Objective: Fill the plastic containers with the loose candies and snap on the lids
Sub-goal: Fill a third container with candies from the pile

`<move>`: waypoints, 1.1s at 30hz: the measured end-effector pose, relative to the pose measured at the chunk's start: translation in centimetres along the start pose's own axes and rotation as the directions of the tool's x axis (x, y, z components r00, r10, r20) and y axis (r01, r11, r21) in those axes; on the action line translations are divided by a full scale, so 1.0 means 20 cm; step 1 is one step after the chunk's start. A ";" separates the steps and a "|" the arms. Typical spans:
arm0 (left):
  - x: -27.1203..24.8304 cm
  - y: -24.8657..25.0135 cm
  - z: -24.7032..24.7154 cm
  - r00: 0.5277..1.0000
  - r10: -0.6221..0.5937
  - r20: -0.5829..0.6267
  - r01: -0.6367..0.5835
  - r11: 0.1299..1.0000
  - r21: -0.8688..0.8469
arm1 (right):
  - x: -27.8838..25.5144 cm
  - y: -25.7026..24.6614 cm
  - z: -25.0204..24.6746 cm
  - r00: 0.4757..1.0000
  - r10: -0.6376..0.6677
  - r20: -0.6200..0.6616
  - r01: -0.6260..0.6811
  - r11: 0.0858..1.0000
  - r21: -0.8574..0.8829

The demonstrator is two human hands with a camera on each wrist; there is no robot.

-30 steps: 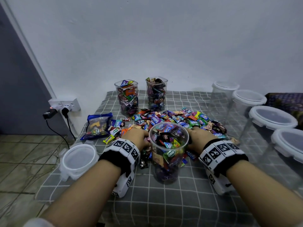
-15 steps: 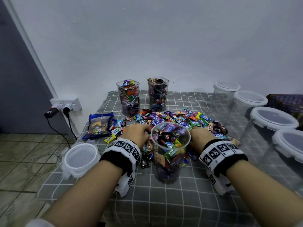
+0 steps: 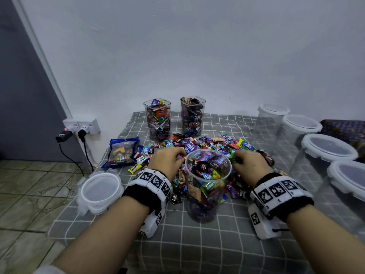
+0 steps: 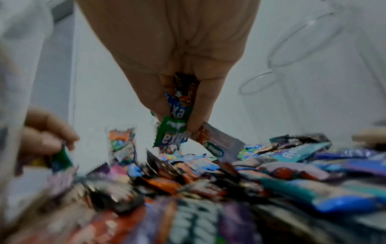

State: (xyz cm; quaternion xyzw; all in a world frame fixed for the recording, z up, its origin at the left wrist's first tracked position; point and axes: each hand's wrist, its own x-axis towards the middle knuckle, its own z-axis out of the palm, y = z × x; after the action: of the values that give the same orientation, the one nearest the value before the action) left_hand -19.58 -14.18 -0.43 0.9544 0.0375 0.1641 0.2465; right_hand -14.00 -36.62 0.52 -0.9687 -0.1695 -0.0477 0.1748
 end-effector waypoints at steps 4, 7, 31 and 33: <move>0.00 0.01 0.00 1.000 0.010 0.007 -0.010 1.000 0.015 | -0.03 -0.02 -0.08 0.994 0.014 -0.109 0.004 0.987 0.163; -0.01 0.00 0.00 1.000 0.017 0.005 -0.017 1.000 0.006 | -0.05 -0.06 -0.17 0.977 -0.026 -0.212 0.080 0.964 0.252; -0.04 0.05 -0.03 1.000 0.011 -0.010 -0.011 1.000 -0.018 | -0.26 -0.42 -0.27 0.944 -0.282 -0.174 0.331 0.792 0.513; -0.04 0.05 -0.03 1.000 0.011 -0.028 -0.011 1.000 -0.025 | -0.27 -0.41 -0.27 0.952 -0.264 -0.153 0.305 0.796 0.523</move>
State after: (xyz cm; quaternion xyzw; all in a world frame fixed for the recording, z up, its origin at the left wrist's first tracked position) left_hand -20.61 -14.92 0.23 0.9490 0.0335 0.1791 0.2572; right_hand -22.06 -32.95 7.42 -0.8408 -0.3133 -0.0586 0.4376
